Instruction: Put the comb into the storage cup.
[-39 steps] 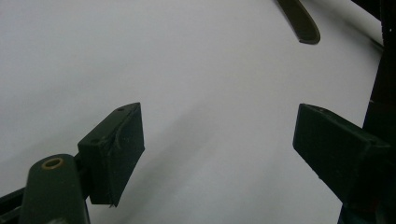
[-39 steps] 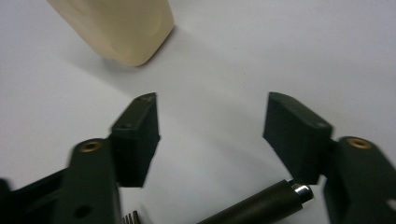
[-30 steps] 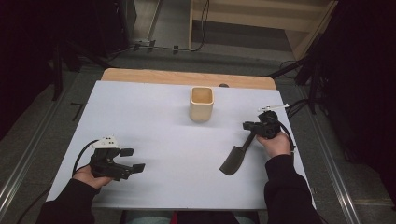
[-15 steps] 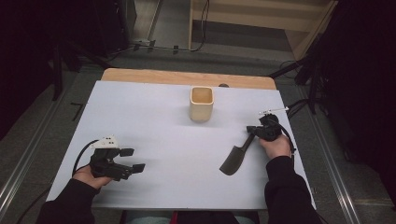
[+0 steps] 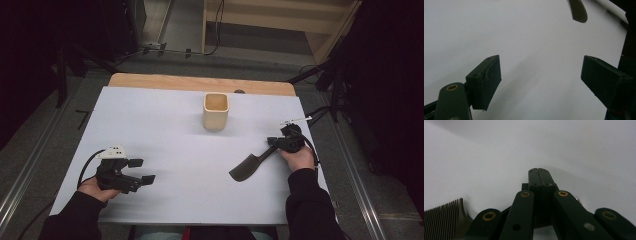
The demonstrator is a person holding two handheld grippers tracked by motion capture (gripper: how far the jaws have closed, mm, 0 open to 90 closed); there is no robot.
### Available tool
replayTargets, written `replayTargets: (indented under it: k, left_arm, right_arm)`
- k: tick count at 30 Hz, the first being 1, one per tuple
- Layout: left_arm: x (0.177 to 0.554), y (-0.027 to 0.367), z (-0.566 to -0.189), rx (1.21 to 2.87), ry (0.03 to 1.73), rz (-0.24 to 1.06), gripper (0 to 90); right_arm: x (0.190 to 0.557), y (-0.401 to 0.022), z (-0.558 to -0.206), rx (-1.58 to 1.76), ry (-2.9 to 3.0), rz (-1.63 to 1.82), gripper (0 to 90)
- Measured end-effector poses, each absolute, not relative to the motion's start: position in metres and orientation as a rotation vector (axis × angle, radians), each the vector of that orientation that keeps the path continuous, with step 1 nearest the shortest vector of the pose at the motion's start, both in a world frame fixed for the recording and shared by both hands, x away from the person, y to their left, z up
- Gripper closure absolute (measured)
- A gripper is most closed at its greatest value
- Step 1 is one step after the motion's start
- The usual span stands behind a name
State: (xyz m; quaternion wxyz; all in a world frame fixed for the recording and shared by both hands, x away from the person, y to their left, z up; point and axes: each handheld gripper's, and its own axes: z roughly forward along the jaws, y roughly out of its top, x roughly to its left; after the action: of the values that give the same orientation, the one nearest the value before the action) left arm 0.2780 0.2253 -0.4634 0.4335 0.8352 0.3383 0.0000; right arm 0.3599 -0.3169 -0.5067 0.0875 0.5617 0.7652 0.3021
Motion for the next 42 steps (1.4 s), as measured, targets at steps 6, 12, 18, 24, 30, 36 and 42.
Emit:
replayTargets:
  k: [6,12,18,24,30,36,42]
  left_arm:
    - [0.279,0.226,-0.463,2.082,0.842,0.0,17.0]
    - [0.279,0.226,-0.463,2.083,0.843,0.001,17.0]
    - [0.279,0.226,-0.463,2.072,0.845,0.002,17.0]
    - [0.279,0.227,-0.463,2.07,0.845,0.005,17.0]
    - [0.279,0.227,-0.463,2.071,0.844,0.006,17.0]
    - [0.279,0.227,-0.462,2.065,0.851,0.009,17.0]
    - [0.279,0.227,-0.462,2.071,0.844,0.009,17.0]
  right_arm:
    - [0.355,-0.319,-0.507,1.665,2.297,0.886,87.6]
    - [0.348,-0.323,-0.507,1.666,2.299,0.893,87.6]
    - [0.341,-0.326,-0.506,1.67,2.32,0.877,87.5]
    - [0.335,-0.329,-0.504,1.697,2.334,0.869,87.6]
    - [0.329,-0.327,-0.504,1.692,2.354,0.865,87.6]
    - [0.323,-0.326,-0.504,1.673,2.376,0.862,87.6]
    - [0.318,-0.323,-0.503,1.67,2.39,0.857,87.6]
